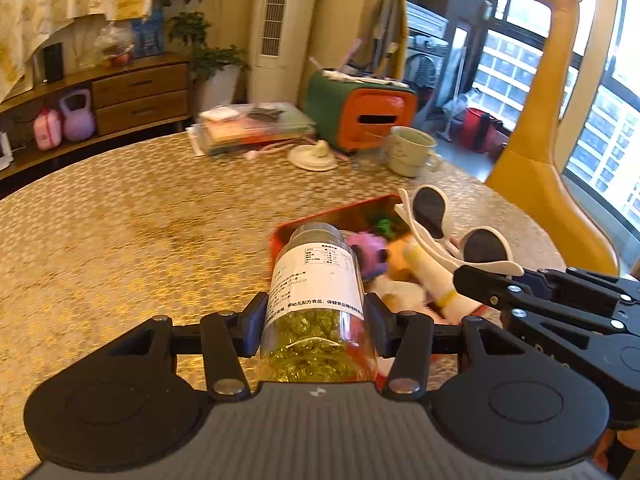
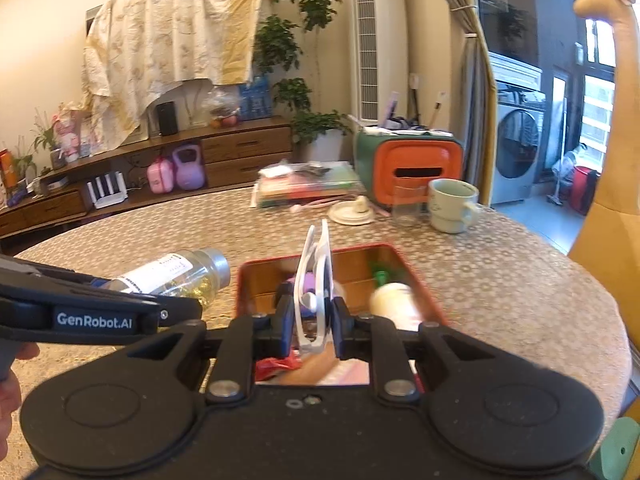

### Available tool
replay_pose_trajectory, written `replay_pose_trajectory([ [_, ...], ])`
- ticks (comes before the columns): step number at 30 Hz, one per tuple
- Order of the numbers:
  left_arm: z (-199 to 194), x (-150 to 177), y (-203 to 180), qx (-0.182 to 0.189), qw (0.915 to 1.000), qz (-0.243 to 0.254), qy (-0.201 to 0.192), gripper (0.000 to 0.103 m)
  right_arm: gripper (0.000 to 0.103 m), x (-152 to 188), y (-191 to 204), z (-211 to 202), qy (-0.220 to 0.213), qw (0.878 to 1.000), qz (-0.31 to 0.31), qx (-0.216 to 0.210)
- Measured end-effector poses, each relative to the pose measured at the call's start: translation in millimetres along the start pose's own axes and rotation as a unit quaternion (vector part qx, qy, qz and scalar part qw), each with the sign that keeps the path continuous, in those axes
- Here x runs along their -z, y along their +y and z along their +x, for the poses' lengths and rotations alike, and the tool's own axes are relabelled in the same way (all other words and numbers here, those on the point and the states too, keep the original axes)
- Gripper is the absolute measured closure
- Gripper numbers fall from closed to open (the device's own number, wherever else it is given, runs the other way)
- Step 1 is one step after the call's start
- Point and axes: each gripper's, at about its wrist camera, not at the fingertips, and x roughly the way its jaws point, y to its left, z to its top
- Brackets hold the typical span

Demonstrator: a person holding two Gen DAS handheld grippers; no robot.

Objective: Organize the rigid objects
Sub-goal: 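Carry the pill bottle with the left gripper while the right gripper carries the sunglasses over the tin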

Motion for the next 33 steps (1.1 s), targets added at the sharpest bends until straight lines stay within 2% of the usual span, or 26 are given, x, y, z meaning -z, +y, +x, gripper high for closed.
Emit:
replay_pose_trajectory([
  [6, 16, 0, -32, 0.018, 0.9996, 0.019, 0.006, 0.052, 0.085, 1, -23, 6, 0.007, 1.000, 0.004, 0.018],
  [10, 30, 4, -46, 0.020, 0.9992, 0.029, 0.015, 0.052, 0.085, 3, -36, 17, 0.020, 1.000, 0.010, 0.016],
  [19, 62, 9, -49, 0.025, 0.9988, 0.028, 0.033, 0.052, 0.085, 12, -54, 44, 0.050, 0.999, 0.016, 0.004],
  [24, 75, 8, -43, 0.031, 0.9983, 0.011, 0.048, 0.052, 0.084, 18, -59, 55, 0.062, 0.998, 0.029, 0.001],
  [33, 92, 0, -39, 0.038, 0.9962, -0.001, 0.078, 0.052, 0.079, 21, -60, 56, 0.069, 0.997, 0.034, 0.013],
])
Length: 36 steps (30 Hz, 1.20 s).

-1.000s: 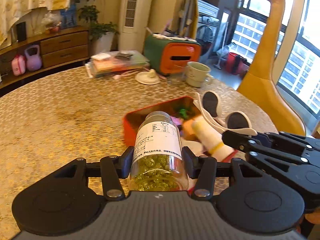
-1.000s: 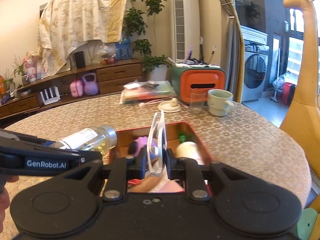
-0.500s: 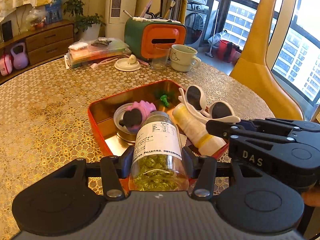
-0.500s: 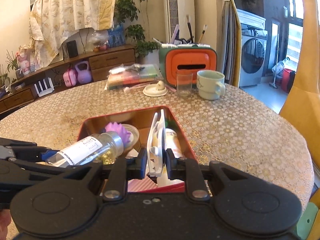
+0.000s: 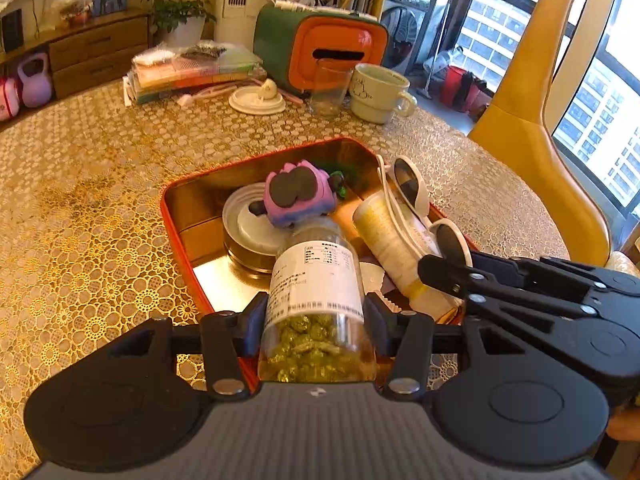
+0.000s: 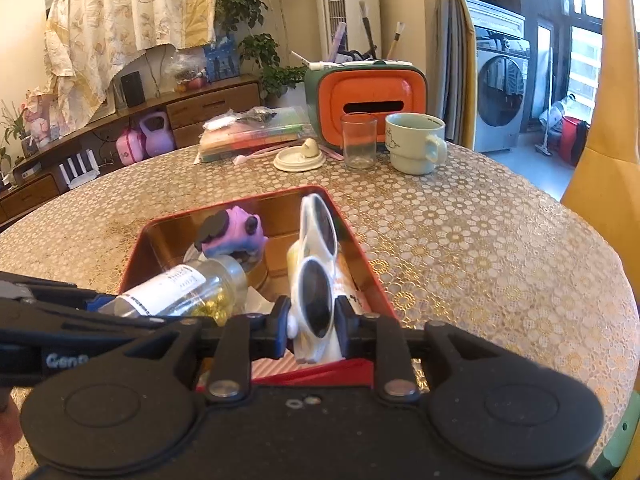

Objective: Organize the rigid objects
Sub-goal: 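Carry the pill bottle with the left gripper while the right gripper carries the sunglasses over the tin, then release the pill bottle with the left gripper while the right gripper releases the sunglasses into the tin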

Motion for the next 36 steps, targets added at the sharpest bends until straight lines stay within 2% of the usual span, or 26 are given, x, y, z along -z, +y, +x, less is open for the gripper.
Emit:
replay_pose_trajectory([
  [2, 3, -1, 0, -0.005, 1.0000, 0.006, 0.006, 0.052, 0.077, 1, -1, -1, 0.005, 1.000, 0.003, 0.003],
  [6, 0, -1, 3, 0.008, 0.9999, -0.003, 0.012, 0.052, 0.073, 2, -1, -6, 0.014, 1.000, 0.007, 0.003],
  [12, -16, 1, 4, 0.011, 0.9999, 0.000, 0.004, 0.050, 0.068, 1, 4, -21, 0.011, 1.000, 0.001, 0.000],
  [19, -41, 7, 7, 0.020, 0.9996, -0.002, -0.018, 0.040, 0.064, 3, 12, -44, 0.001, 1.000, -0.008, -0.003],
  [26, -69, 14, 7, 0.022, 0.9990, 0.003, -0.040, 0.040, 0.058, 2, 23, -71, -0.018, 1.000, -0.022, -0.012],
  [32, -98, 20, 4, -0.002, 0.9967, 0.017, -0.079, 0.040, 0.054, 2, 27, -95, -0.037, 0.999, -0.028, -0.023],
  [36, -113, 26, 4, 0.001, 0.9957, 0.021, -0.090, 0.040, 0.050, 6, 27, -108, -0.046, 0.998, -0.026, -0.031],
])
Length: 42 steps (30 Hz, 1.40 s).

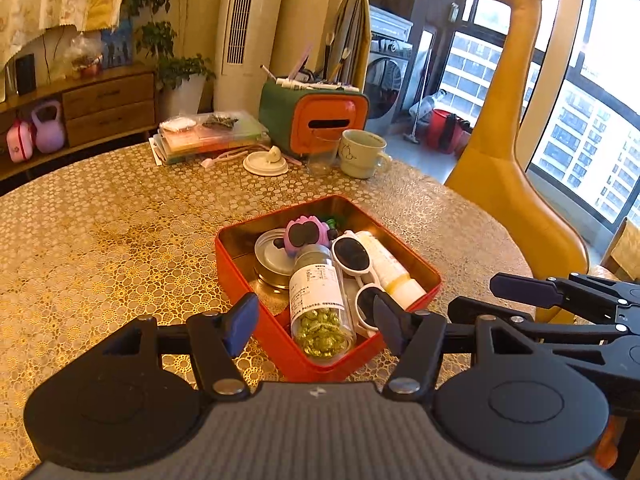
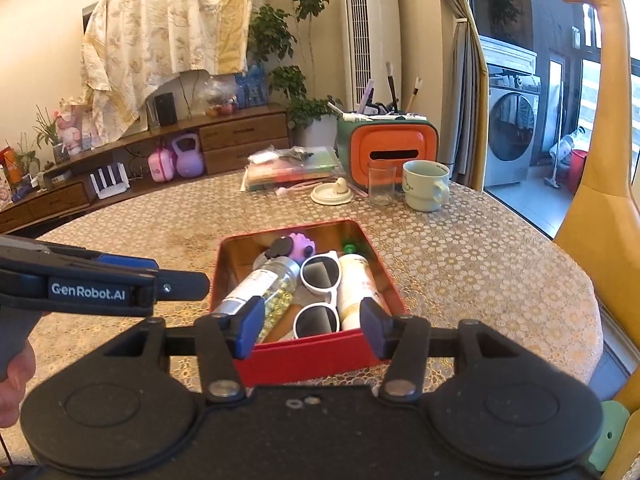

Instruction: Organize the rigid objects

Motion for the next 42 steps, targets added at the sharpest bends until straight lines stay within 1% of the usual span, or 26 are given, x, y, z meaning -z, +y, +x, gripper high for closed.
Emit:
replay_pose_trajectory([
  [3, -11, 5, 0, 0.000, 1.0000, -0.006, -0.006, 0.024, 0.049, 4, -1, -11, -0.009, 1.000, 0.008, -0.008],
  [6, -23, 10, -5, -0.002, 0.9998, 0.005, -0.019, 0.024, 0.046, 7, -2, -22, -0.019, 1.000, 0.015, -0.015],
  [7, -26, 12, -7, -0.006, 0.9997, 0.010, -0.022, 0.024, 0.043, 8, -2, -26, -0.023, 0.999, 0.015, -0.017],
  [8, -29, 13, -8, -0.008, 0.9996, 0.012, -0.026, 0.024, 0.037, 9, -2, -30, -0.027, 0.999, 0.015, -0.019],
  [9, -32, 14, -9, -0.009, 0.9995, 0.012, -0.028, 0.023, 0.035, 10, -1, -34, -0.031, 0.999, 0.014, -0.021],
  [10, -34, 15, -10, -0.008, 0.9995, 0.012, -0.030, 0.018, 0.032, 11, -1, -37, -0.036, 0.999, 0.014, -0.020],
  [11, -36, 16, -11, -0.008, 0.9994, 0.013, -0.032, 0.017, 0.028, 12, -1, -40, -0.040, 0.999, 0.013, -0.020],
  [12, -38, 17, -12, -0.008, 0.9993, 0.014, -0.034, 0.017, 0.025, 13, -1, -43, -0.044, 0.999, 0.011, -0.020],
  [13, -39, 18, -13, -0.010, 0.9992, 0.014, -0.035, 0.017, 0.018, 14, -1, -46, -0.049, 0.999, 0.009, -0.018],
  [14, -41, 20, -14, -0.012, 0.9992, 0.014, -0.036, 0.017, 0.015, 15, -1, -49, -0.053, 0.998, 0.008, -0.015],
  [15, -42, 20, -14, -0.014, 0.9991, 0.013, -0.037, 0.016, 0.014, 15, -1, -50, -0.056, 0.998, 0.007, -0.015],
  [16, -43, 22, -15, -0.016, 0.9991, 0.012, -0.038, 0.009, 0.011, 15, -2, -52, -0.059, 0.998, 0.009, -0.016],
  [17, -44, 23, -16, -0.020, 0.9990, 0.010, -0.039, 0.004, 0.007, 16, -3, -54, -0.061, 0.998, 0.011, -0.015],
  [18, -45, 24, -16, -0.021, 0.9988, 0.009, -0.043, 0.000, 0.005, 16, -3, -55, -0.064, 0.998, 0.013, -0.015],
  [20, -46, 28, -17, -0.019, 0.9988, 0.009, -0.045, 0.000, 0.001, 18, -2, -57, -0.068, 0.998, 0.012, -0.012],
  [24, -48, 33, -18, -0.027, 0.9986, 0.013, -0.045, 0.000, 0.000, 21, 1, -59, -0.071, 0.997, 0.004, -0.004],
  [31, -54, 39, -23, -0.008, 0.9987, 0.023, -0.045, 0.000, 0.000, 27, -1, -64, -0.078, 0.997, 0.025, 0.000],
  [36, -57, 42, -28, -0.016, 0.9978, 0.035, -0.054, 0.000, 0.000, 29, -2, -65, -0.077, 0.996, 0.033, 0.001],
  [42, -56, 42, -27, -0.011, 0.9979, 0.035, -0.053, 0.000, 0.000, 32, -2, -64, -0.075, 0.996, 0.040, 0.007],
])
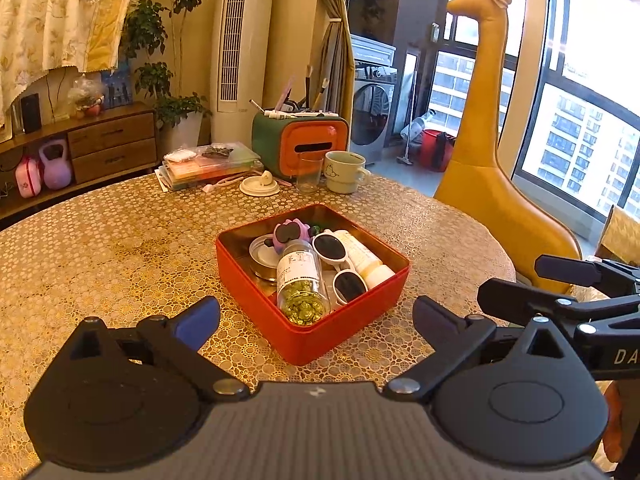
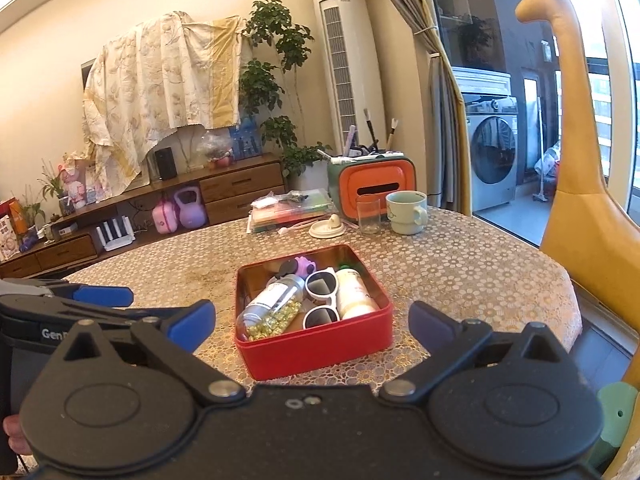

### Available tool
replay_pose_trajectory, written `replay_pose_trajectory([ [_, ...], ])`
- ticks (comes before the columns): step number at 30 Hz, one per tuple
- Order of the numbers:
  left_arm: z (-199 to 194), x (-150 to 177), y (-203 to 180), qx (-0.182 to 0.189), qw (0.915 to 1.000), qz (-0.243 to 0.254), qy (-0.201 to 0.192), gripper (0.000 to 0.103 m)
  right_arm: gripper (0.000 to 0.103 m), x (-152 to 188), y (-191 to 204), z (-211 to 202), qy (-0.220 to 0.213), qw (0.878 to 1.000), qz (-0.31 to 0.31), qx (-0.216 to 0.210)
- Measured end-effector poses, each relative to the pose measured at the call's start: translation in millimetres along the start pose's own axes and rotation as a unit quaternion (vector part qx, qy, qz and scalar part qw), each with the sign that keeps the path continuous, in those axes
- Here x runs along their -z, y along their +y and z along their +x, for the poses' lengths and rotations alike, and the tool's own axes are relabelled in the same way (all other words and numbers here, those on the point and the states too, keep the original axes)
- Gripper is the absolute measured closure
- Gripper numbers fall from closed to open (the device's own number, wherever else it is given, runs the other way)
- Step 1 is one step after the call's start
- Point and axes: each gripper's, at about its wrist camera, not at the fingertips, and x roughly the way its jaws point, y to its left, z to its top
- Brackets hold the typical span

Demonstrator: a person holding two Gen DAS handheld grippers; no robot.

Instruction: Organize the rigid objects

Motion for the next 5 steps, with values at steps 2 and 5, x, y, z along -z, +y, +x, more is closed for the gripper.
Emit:
replay_pose_trajectory([
  [2, 0.4, 0.3, 0.9, 0.001, 1.0000, -0.003, 0.002, 0.000, 0.000, 1.9, -0.1, -0.8, 0.002, 1.000, 0.005, -0.001],
  [5, 1.5, 0.5, 4.8, 0.005, 0.9999, -0.014, 0.008, 0.000, 0.000, 3.0, 1.3, -0.8, 0.005, 1.000, 0.006, 0.000],
])
